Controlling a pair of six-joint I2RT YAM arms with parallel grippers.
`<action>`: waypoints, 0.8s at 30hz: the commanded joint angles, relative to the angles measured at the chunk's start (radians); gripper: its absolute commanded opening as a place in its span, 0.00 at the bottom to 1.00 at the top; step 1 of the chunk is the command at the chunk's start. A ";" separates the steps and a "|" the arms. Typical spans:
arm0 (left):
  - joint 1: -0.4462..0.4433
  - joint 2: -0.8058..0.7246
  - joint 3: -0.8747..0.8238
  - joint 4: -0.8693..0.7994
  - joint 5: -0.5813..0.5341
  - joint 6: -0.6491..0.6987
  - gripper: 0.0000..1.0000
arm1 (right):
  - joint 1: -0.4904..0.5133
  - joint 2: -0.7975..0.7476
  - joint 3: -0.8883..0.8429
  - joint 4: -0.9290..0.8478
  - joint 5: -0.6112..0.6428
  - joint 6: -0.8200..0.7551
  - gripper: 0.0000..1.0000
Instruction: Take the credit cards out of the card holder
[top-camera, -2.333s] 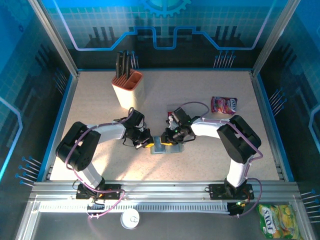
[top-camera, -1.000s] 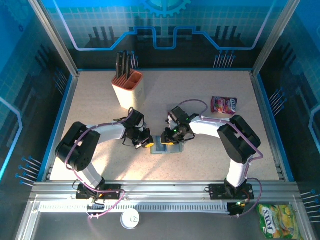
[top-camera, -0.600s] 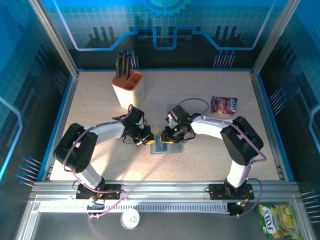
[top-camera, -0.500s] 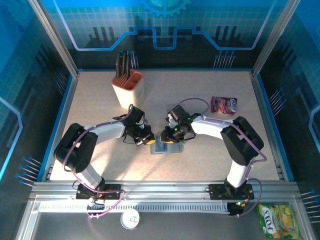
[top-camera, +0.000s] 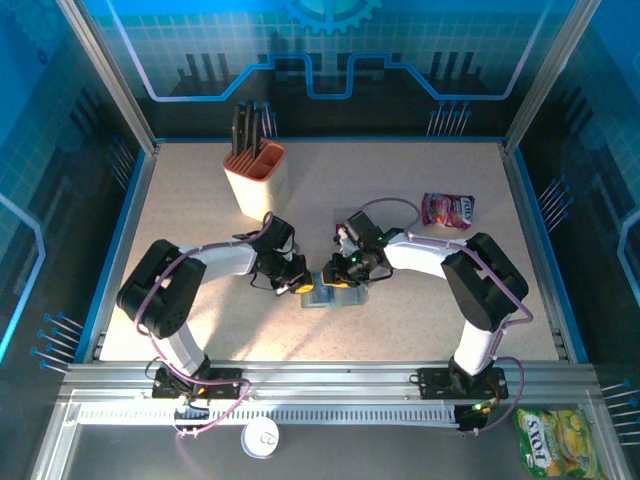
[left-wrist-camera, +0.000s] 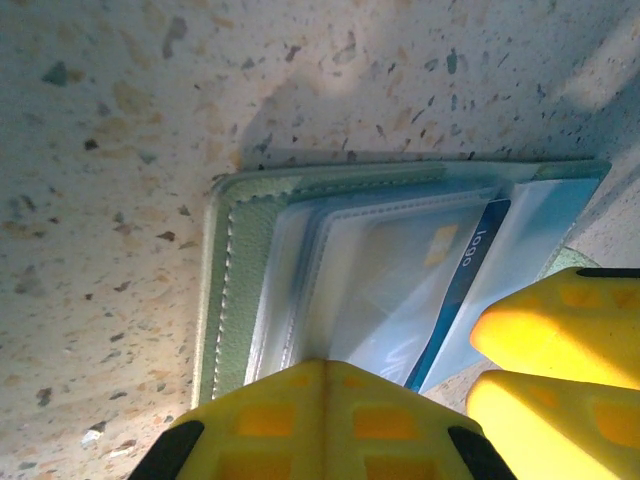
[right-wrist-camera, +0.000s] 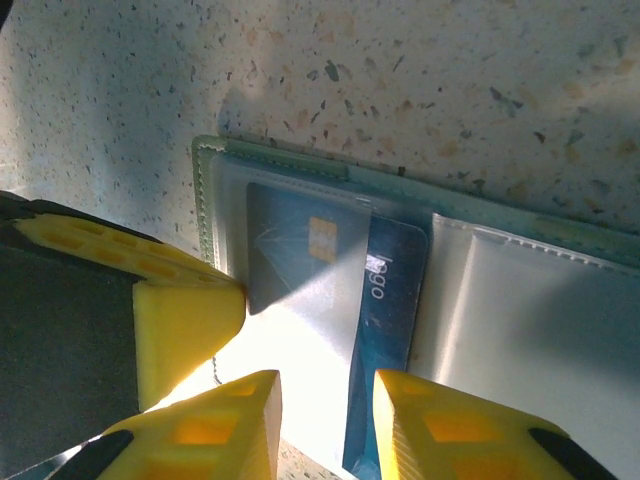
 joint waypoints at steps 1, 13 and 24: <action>-0.003 0.029 -0.008 -0.028 0.009 0.013 0.00 | -0.010 0.005 -0.018 0.018 -0.032 0.016 0.32; -0.004 0.039 -0.005 -0.055 -0.006 0.025 0.00 | -0.014 0.031 -0.026 0.010 -0.018 0.015 0.33; -0.004 0.041 -0.001 -0.058 -0.009 0.027 0.00 | -0.024 0.013 -0.031 -0.007 0.009 0.008 0.35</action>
